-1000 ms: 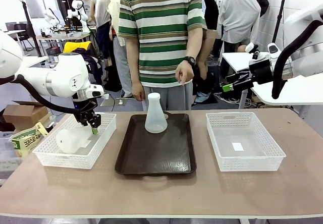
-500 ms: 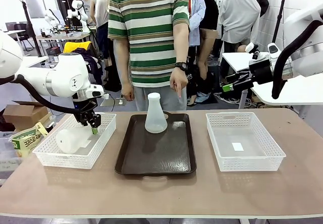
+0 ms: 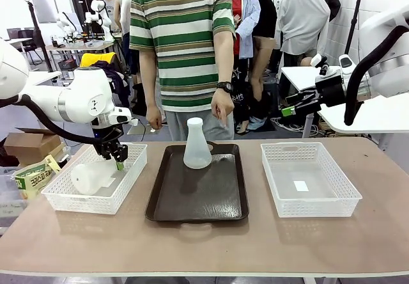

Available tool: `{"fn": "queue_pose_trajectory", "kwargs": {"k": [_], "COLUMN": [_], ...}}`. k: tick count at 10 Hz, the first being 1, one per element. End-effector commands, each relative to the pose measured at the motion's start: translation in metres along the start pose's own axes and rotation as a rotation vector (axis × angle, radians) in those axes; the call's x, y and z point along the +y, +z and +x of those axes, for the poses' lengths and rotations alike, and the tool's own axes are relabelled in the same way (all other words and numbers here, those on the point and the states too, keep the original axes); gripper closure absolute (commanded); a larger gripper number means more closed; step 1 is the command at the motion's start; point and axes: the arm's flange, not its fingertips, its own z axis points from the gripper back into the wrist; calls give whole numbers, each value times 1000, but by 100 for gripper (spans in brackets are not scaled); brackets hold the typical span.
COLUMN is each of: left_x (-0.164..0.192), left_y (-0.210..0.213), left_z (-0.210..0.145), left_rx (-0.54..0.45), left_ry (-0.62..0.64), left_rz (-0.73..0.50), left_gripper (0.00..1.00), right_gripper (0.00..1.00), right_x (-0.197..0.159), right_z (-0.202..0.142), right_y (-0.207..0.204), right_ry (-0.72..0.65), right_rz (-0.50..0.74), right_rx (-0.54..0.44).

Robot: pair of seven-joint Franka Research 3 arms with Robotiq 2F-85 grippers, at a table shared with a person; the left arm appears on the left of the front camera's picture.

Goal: Prepare the laboratory tools.
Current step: Place the picked Big flask upright in the Handle tray as directed by the person.

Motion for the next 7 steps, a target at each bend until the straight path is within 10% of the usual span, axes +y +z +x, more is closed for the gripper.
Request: {"fn": "queue_pose_trajectory", "kwargs": {"k": [1, 7], "left_x": [3, -7], "left_y": [1, 33], "left_z": [3, -16], "left_rx": [-10, -43], "left_ry": [8, -74], "left_rz": [23, 11], "left_gripper": [100, 100], "right_gripper": [0, 0], "right_x": [-1, -1], "right_z": [2, 2], "right_y": [0, 0], "right_ry": [-12, -12], "right_rz": [-1, -1], "right_rx": [15, 15]}}
